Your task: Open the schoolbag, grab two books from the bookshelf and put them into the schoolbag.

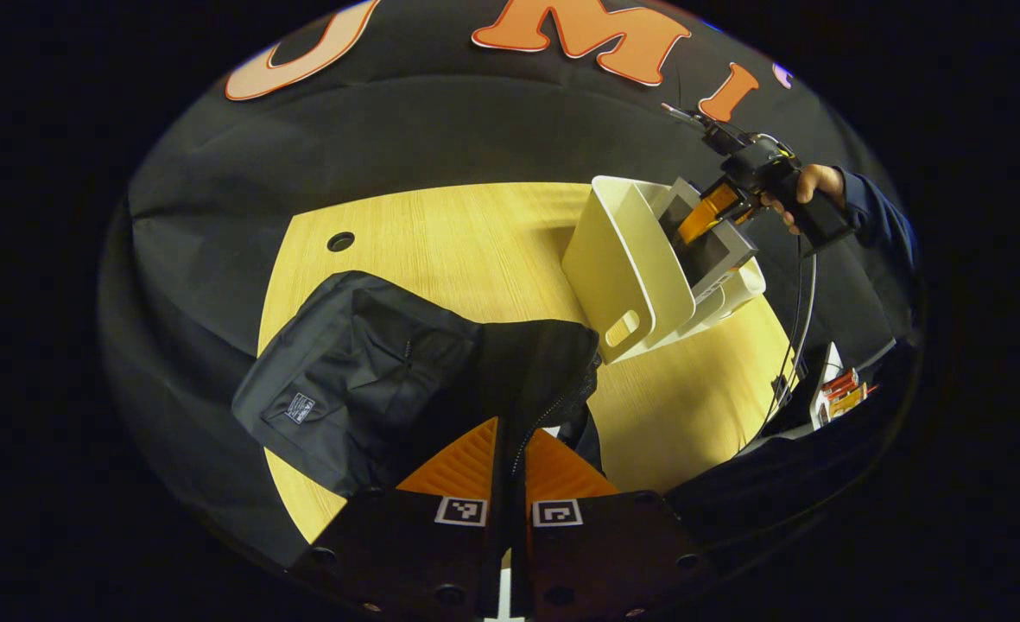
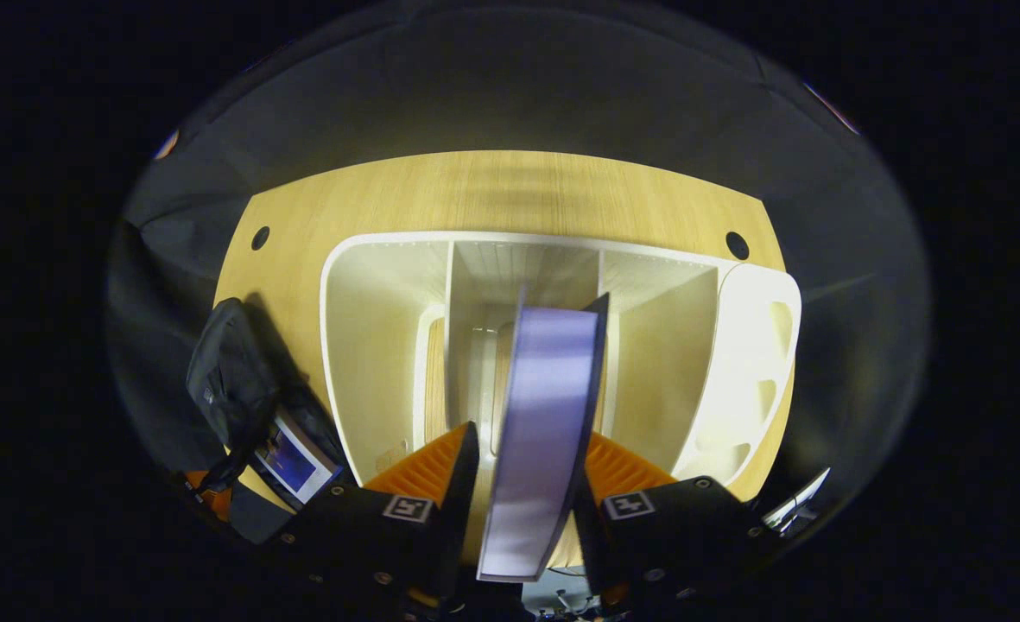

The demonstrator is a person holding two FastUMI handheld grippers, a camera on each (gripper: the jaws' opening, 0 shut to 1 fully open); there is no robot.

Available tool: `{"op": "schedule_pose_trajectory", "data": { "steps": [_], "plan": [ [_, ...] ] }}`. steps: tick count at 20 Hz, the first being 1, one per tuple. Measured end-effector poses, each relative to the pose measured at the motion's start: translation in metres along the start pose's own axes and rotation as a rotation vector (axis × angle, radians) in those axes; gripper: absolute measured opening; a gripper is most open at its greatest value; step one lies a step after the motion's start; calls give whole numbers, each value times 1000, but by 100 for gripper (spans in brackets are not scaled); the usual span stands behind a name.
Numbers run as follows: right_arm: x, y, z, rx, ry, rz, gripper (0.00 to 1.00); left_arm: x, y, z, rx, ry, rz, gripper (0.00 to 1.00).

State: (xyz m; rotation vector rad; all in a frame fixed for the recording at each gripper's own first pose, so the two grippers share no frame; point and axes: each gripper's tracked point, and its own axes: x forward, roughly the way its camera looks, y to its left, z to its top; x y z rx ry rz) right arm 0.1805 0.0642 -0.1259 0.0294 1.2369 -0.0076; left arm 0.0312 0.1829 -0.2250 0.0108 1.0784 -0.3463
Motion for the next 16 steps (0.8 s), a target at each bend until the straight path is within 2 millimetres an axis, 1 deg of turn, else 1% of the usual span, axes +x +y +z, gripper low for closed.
{"op": "schedule_pose_trajectory", "data": {
  "steps": [2, 4, 5, 6, 8, 10, 12, 16],
  "plan": [
    [-4, -1, -6, -2, 7, -9, 40, 1, 1, 0, 8, -1, -9, 5],
    [-10, 3, -14, -6, 4, -16, 39, 0, 3, -1, 16, -2, -21, 5],
    [-14, 4, -19, -4, 3, -19, 32, 0, 3, -1, 21, -3, -29, 5],
    [-18, 5, -24, 7, 2, -20, 39, 0, 3, -1, 29, -3, -37, 5],
    [-27, 6, -36, 33, 1, -18, 38, -1, 6, -1, 38, -4, -52, 5],
    [-35, 5, -53, 51, 2, -19, 38, -2, 7, -4, 50, -2, -71, 5],
    [-46, 3, -75, 63, 0, -30, 38, -3, 9, -3, 74, -4, -85, 5],
    [-71, 11, -120, 116, -9, -22, 37, -4, 10, -5, 134, -6, -117, 5]
  ]
}}
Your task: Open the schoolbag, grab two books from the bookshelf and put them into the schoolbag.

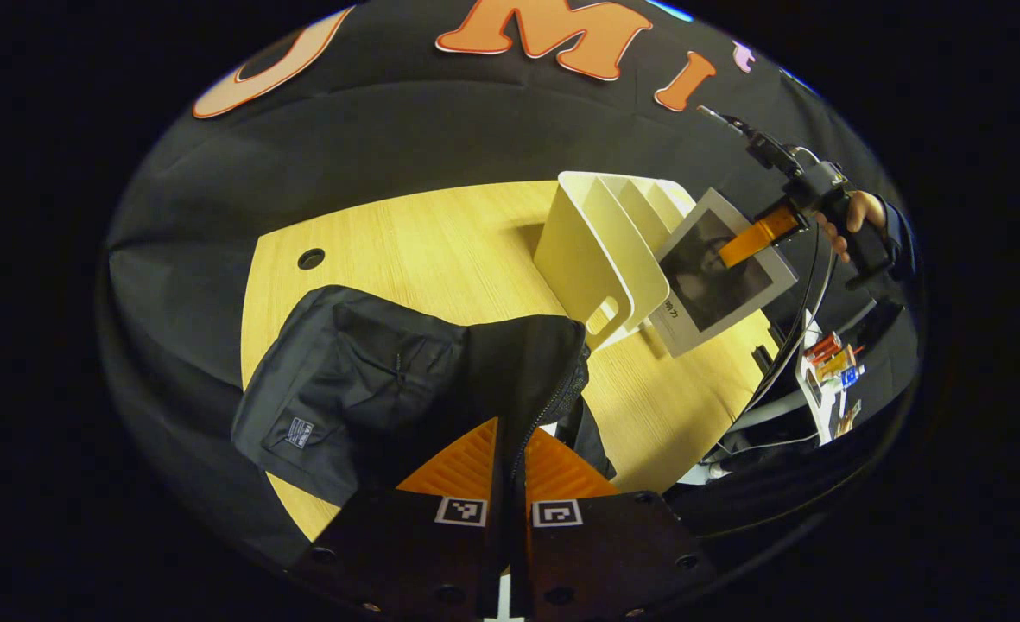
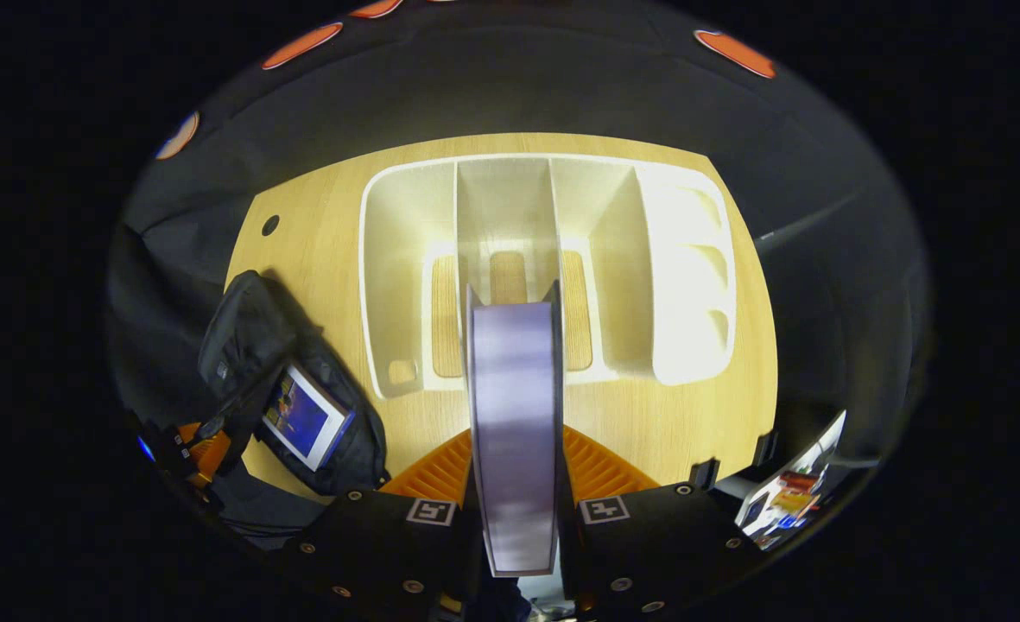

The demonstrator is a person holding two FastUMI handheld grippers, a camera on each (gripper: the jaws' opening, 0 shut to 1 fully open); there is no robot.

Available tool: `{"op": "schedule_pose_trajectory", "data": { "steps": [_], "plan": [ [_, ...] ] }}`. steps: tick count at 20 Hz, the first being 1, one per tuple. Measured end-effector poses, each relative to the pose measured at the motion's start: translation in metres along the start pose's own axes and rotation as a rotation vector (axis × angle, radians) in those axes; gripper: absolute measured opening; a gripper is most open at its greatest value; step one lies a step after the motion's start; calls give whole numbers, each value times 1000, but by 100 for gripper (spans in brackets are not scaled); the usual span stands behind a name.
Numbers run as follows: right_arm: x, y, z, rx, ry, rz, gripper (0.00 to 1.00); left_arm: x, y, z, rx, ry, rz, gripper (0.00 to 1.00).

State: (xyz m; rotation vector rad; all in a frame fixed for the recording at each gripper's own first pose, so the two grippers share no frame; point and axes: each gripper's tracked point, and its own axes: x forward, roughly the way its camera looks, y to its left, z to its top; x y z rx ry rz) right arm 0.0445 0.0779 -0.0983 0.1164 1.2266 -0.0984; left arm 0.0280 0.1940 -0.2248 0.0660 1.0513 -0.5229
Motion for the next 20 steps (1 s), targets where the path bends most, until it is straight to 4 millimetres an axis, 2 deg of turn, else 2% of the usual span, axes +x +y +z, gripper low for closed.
{"op": "schedule_pose_trajectory", "data": {
  "steps": [7, 13, 15, 20],
  "plan": [
    [-39, 13, -66, 145, -51, 66, 37, -1, 3, 0, 88, 6, -48, 5],
    [-57, 25, -110, 302, -108, 177, 37, -6, 5, 3, 143, 7, -71, 5],
    [-61, 33, -120, 364, -128, 238, 37, -6, 7, 8, 162, -1, -70, 5],
    [-62, 53, -129, 424, -187, 350, 35, -10, 7, 19, 220, 0, -71, 5]
  ]
}}
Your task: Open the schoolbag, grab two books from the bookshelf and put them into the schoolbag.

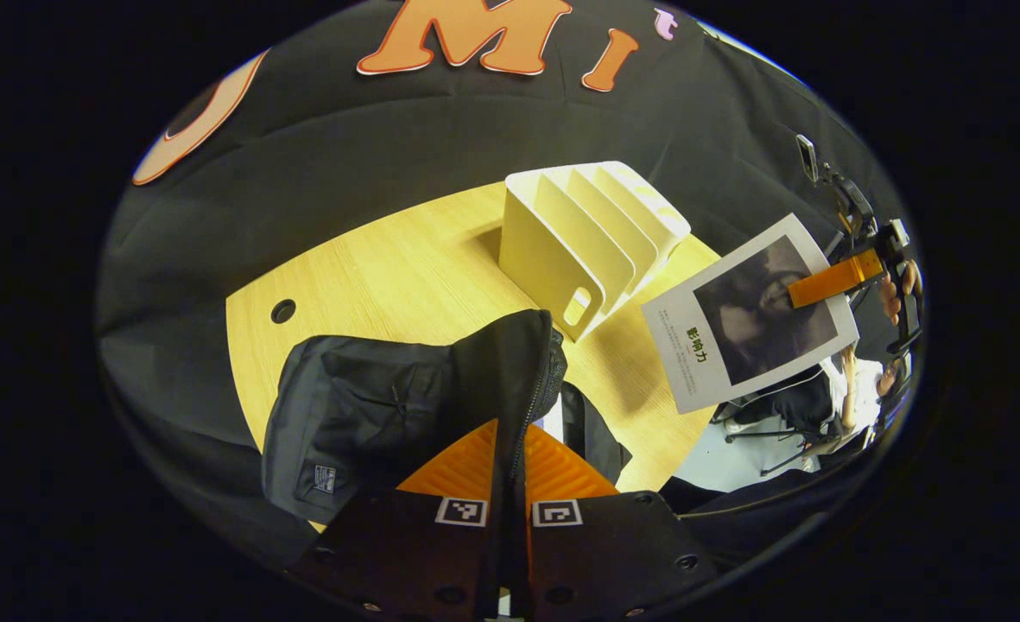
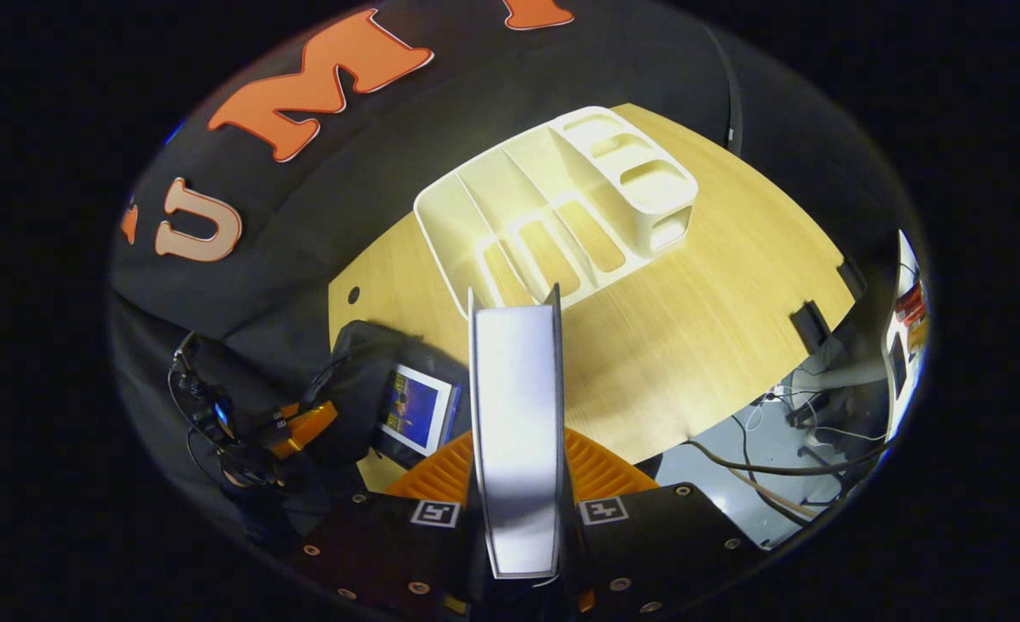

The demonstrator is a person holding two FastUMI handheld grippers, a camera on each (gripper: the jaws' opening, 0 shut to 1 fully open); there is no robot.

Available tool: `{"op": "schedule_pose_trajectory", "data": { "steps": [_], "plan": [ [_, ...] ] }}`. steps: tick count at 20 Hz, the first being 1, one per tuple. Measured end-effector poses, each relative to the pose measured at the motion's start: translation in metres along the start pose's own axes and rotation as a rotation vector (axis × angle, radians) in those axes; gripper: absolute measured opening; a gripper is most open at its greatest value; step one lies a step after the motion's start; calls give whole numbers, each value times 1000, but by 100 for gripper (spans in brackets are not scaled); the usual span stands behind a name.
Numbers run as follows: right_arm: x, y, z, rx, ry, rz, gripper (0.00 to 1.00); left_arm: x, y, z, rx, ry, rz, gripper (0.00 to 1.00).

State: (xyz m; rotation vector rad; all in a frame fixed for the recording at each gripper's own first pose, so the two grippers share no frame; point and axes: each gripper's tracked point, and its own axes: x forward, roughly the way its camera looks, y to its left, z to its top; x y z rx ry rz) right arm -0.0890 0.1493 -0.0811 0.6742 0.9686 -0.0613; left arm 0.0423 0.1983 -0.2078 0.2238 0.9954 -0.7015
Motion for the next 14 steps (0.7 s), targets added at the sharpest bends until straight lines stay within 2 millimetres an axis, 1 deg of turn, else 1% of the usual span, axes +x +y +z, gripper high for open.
{"op": "schedule_pose_trajectory", "data": {
  "steps": [3, 7, 10, 12, 14],
  "plan": [
    [11, 14, -13, 24, -9, 72, 35, -4, 1, 7, 12, -19, 5, 5],
    [34, 33, -27, 52, -12, 159, 35, -8, 2, 14, -5, -33, 12, 5],
    [51, 47, -34, 90, -8, 219, 35, -8, 1, 17, 2, -35, 13, 5],
    [59, 59, -39, 98, -12, 262, 35, -8, 2, 18, 4, -41, 17, 5],
    [68, 66, -38, 115, -35, 298, 35, -7, 1, 20, -6, -50, 15, 5]
  ]
}}
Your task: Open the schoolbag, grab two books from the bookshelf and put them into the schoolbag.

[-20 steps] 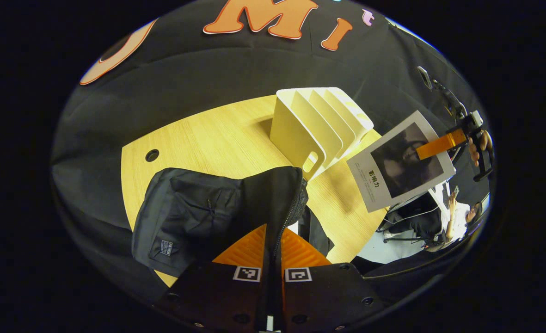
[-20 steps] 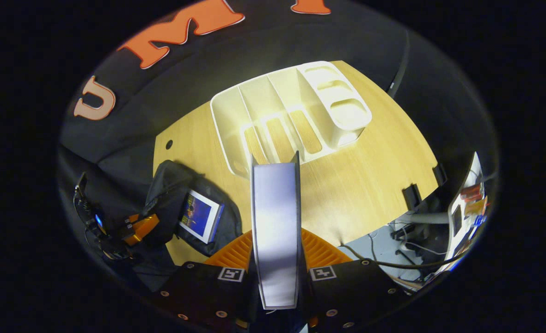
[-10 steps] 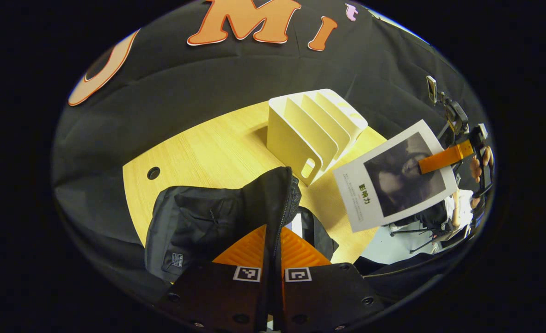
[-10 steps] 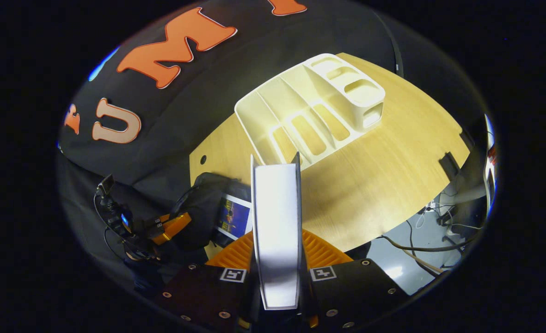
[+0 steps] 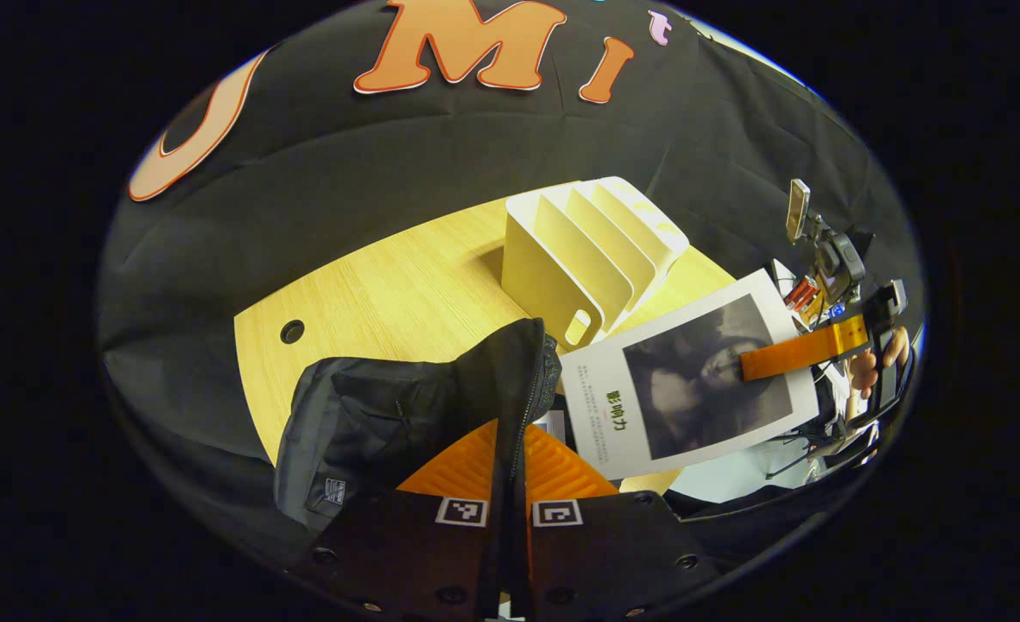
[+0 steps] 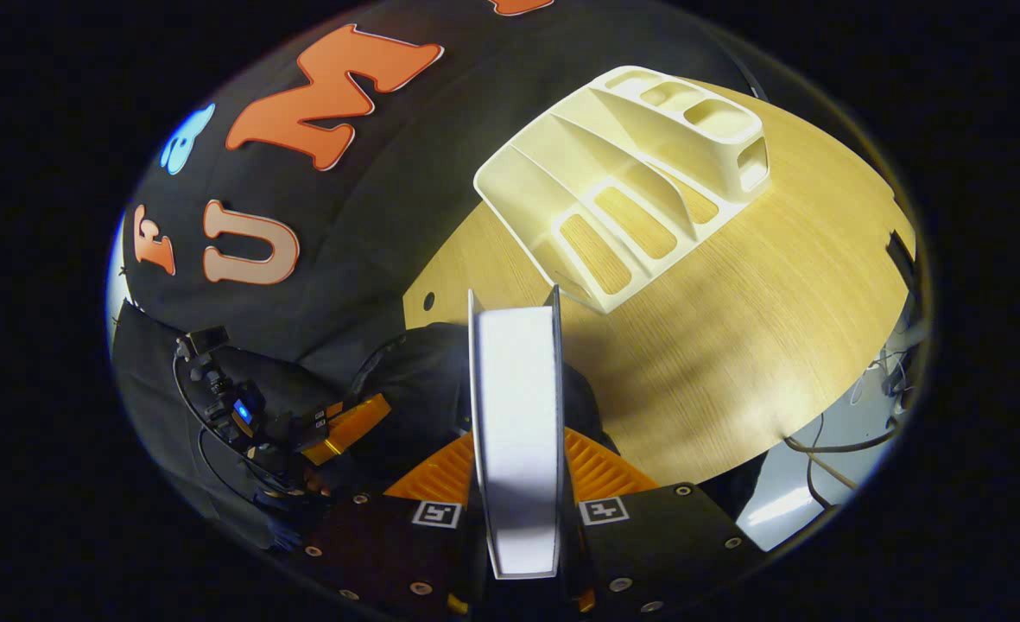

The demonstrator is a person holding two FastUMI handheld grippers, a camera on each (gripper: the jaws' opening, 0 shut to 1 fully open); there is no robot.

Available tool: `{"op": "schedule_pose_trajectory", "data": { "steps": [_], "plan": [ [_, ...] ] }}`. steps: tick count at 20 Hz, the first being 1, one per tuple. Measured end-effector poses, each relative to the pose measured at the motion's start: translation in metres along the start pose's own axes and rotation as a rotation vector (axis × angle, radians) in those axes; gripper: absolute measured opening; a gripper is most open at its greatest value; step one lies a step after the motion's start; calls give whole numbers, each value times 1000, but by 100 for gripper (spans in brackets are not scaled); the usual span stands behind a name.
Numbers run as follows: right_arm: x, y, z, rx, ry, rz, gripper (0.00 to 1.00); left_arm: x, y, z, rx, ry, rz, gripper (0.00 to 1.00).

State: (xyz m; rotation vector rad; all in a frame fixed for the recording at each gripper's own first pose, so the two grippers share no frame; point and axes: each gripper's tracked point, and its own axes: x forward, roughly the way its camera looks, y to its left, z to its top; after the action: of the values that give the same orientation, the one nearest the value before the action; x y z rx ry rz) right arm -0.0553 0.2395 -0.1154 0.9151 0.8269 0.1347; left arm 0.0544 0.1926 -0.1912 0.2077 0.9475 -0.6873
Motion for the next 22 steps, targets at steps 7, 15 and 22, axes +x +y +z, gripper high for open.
{"op": "schedule_pose_trajectory", "data": {
  "steps": [7, 15, 22],
  "plan": [
    [53, 28, -14, 69, -18, 138, 35, 4, -3, 7, -43, -21, 0, 5],
    [96, 39, -22, 82, 7, 187, 35, 2, -3, 13, -65, -42, 13, 5],
    [141, 58, -32, 222, -9, 287, 35, 6, -14, 16, -52, -38, -8, 5]
  ]
}}
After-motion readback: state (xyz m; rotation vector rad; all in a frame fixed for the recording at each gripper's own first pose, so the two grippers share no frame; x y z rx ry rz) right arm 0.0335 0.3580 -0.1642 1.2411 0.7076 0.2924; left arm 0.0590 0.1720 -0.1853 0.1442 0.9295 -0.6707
